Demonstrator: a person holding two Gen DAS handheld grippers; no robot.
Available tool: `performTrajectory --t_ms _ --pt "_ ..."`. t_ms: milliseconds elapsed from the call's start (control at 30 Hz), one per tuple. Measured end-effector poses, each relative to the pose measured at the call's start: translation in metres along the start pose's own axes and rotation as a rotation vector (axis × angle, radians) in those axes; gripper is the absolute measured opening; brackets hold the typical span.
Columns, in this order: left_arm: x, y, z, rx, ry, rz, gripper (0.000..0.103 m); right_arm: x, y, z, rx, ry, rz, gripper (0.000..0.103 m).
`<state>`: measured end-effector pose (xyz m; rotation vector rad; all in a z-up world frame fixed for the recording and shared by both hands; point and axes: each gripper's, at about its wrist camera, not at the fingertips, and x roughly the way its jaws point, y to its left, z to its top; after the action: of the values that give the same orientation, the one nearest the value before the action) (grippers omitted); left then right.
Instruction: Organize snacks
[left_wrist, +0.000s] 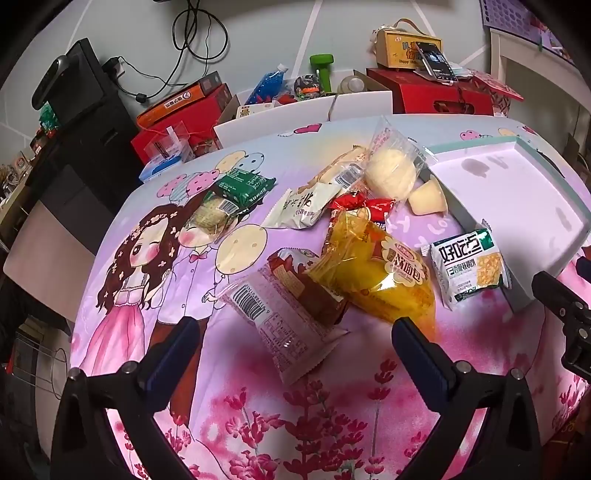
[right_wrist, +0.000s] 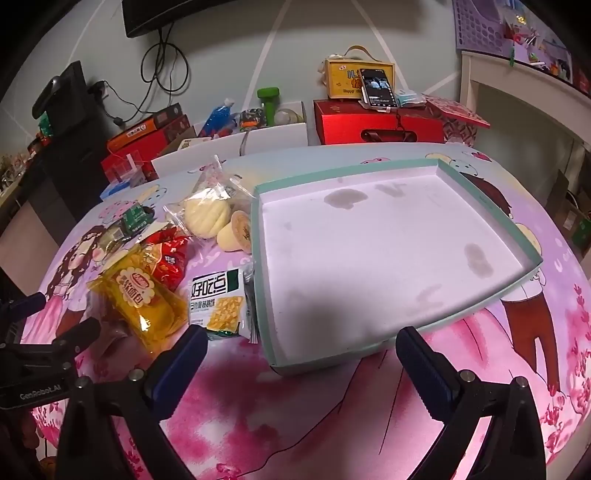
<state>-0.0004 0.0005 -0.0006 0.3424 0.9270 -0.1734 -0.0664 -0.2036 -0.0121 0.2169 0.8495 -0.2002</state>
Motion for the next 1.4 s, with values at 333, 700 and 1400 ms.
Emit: performTrajectory --t_ms 333,700,1400 --pt "0.000 0.000 0.000 0.000 0.000 0.000 0.103 0.000 0.001 0.000 0.001 -0.001 0.000 0.103" --pt "0.000 0.000 0.000 -0.001 0.000 0.000 0.103 0.000 0.001 0.000 0.000 -0.001 0.000 0.103" --pt "0.000 0.019 0.000 -0.112 -0.040 -0.035 0.103 0.000 0.002 0.000 -0.004 -0.006 -0.014 0.103"
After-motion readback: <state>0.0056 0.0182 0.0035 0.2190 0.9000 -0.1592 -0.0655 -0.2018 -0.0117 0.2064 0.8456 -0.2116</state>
